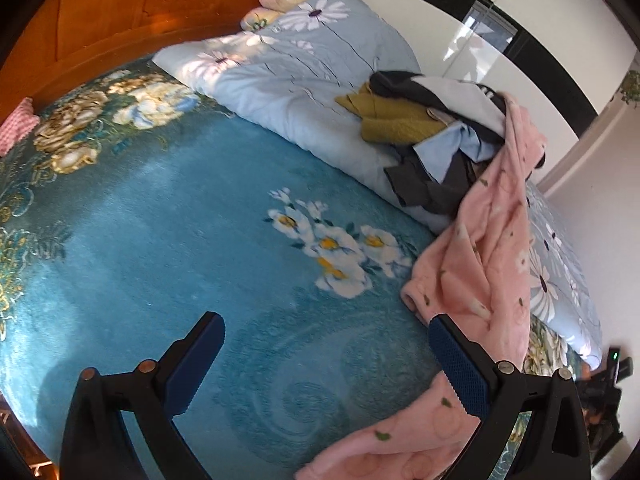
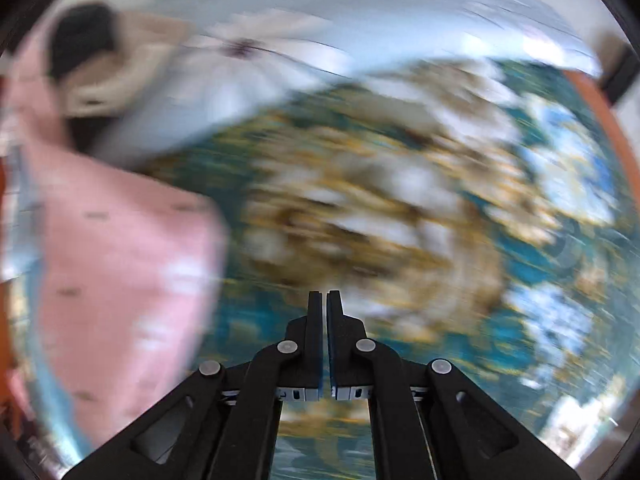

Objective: Fold clothes
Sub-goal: 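Lift the pink garment with the right gripper and drag it onto the blanket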

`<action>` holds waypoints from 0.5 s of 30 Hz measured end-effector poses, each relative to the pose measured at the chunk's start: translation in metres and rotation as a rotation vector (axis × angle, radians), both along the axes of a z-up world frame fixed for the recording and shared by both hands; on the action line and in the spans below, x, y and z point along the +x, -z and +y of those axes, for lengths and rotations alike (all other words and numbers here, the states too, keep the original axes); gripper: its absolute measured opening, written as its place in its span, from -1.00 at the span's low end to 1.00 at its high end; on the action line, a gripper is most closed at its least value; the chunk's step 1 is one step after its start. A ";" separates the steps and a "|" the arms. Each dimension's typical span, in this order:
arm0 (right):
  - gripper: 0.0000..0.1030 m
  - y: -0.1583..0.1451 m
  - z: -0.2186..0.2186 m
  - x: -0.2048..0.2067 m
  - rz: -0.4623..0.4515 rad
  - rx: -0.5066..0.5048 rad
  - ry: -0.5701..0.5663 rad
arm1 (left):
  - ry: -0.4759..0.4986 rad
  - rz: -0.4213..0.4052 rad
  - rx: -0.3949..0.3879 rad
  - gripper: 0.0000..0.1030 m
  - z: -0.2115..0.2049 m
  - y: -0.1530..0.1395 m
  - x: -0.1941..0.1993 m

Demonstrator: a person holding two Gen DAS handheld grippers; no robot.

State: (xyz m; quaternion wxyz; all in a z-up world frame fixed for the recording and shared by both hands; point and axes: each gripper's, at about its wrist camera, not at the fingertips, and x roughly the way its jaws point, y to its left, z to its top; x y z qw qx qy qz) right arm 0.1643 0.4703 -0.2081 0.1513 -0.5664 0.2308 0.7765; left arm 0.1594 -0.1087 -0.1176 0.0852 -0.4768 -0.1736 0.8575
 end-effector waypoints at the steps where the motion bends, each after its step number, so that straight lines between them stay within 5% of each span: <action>1: -0.92 -0.007 -0.017 -0.014 0.041 -0.018 -0.046 | 0.009 -0.014 0.007 1.00 0.006 0.003 -0.002; 5: 0.04 -0.039 -0.104 -0.063 0.167 -0.096 -0.274 | 0.040 -0.041 -0.003 1.00 0.027 0.007 -0.005; 9: 0.13 -0.050 -0.201 -0.105 0.193 -0.095 -0.502 | 0.047 -0.035 -0.045 1.00 0.033 0.010 -0.001; 15: 0.13 -0.033 -0.340 -0.127 0.074 0.098 -0.980 | -0.049 -0.045 -0.086 1.00 0.005 0.016 0.008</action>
